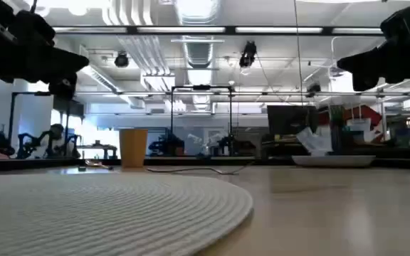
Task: Set table place
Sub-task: Fold the white napkin
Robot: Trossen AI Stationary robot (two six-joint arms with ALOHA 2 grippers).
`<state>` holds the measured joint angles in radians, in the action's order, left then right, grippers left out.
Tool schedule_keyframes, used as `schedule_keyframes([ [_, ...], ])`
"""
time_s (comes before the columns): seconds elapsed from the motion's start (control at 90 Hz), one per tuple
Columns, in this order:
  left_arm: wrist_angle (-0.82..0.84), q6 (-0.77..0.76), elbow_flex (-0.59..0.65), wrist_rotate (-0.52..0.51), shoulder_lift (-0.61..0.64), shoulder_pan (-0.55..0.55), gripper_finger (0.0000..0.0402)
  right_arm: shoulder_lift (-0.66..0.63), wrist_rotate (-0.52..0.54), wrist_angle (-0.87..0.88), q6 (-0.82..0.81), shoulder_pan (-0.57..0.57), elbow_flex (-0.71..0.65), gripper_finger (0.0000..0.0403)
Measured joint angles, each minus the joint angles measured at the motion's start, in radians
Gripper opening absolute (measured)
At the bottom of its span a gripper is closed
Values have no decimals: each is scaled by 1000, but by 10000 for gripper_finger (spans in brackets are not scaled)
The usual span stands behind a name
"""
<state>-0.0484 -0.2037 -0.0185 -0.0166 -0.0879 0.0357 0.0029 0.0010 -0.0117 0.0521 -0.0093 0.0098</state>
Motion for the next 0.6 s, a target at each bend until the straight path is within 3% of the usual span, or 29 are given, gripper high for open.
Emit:
schedule_keyframes([
  [0.278,-67,-116,-28,5,-12,0,0,0,0,0,0,0,0,9],
  [0.422,-14,-37,-162,1,-46,0,0,0,0,0,0,0,0,9],
  [0.6,182,46,-385,-46,-163,0,0,0,0,0,0,0,0,9],
])
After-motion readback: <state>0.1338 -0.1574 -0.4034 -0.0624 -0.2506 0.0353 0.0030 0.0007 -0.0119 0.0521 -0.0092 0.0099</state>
